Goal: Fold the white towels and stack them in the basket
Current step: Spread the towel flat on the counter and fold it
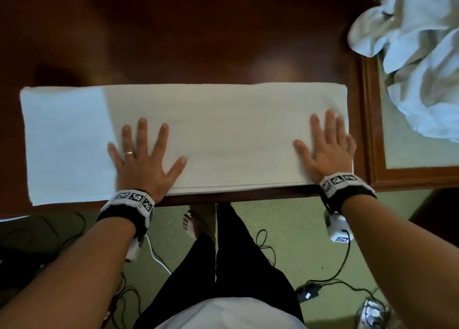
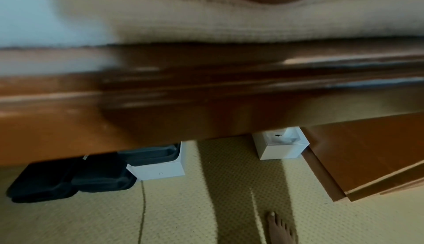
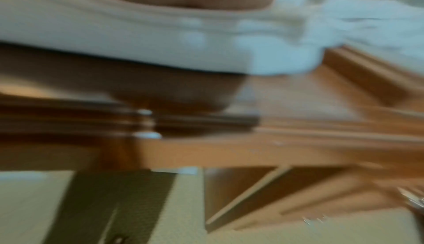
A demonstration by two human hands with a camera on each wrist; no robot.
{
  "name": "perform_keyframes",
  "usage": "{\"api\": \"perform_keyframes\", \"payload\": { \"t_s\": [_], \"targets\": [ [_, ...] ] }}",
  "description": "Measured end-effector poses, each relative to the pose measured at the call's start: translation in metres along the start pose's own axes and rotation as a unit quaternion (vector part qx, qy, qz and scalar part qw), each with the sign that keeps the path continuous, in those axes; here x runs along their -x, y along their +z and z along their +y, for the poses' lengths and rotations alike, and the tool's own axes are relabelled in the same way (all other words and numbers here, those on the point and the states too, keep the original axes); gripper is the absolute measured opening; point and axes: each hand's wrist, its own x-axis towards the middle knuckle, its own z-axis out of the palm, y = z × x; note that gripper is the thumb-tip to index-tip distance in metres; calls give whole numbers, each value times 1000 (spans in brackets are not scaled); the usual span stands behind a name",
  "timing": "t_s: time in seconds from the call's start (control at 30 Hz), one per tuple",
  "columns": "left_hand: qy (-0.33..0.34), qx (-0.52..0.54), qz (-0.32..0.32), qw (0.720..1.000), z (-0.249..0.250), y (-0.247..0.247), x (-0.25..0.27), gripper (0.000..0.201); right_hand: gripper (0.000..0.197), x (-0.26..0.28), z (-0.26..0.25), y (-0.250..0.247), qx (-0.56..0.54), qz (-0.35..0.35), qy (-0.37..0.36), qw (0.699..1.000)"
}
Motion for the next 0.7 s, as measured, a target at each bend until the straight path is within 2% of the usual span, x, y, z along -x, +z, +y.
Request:
{"api": "perform_keyframes", "payload": {
  "t_s": [0.07, 0.13, 0.23, 0.3, 0.33, 0.37, 0.4, 0.47, 0.53, 0.57, 0.6, 0.7],
  "targets": [
    [-11, 5, 1, 1000, 5, -4, -1, 85, 79, -1, 23, -9, -6, 14, 60, 998],
    [-12, 23, 4, 1000, 14, -10, -3, 88, 77, -5, 10, -15, 1, 60, 48, 997],
    [47, -2, 1, 999, 36, -14, -7, 89, 72, -12, -52, -17, -17, 101, -92, 991],
    [69, -16, -13, 997, 47, -10, -8, 87, 70, -15, -92, -8, 12, 57, -204, 977],
    [67, -19, -16, 997, 49, -7, -8, 86, 70, -18, -102, -4, 38, 28, -230, 972],
    [62, -22, -16, 998, 48, -5, -8, 86, 70, -24, -102, -3, 52, 10, -226, 973],
    [60, -23, -14, 998, 47, -4, -8, 86, 71, -31, -94, -3, 47, 3, -193, 980],
    [60, -24, -8, 998, 44, -4, -8, 86, 73, -42, -65, -9, -2, -7, -66, 998],
    [61, -24, -3, 998, 44, -4, -8, 86, 76, -44, -36, -17, -38, -13, 46, 998],
    [60, -22, -2, 998, 45, -4, -8, 86, 76, -37, -28, -19, -33, -4, 57, 998],
    [60, -20, -2, 998, 46, -4, -8, 86, 75, -26, -24, -17, -21, 13, 32, 999],
    [59, -19, -8, 998, 45, -5, -8, 86, 67, 25, -20, 1, 9, 6, -111, 994]
  ]
}}
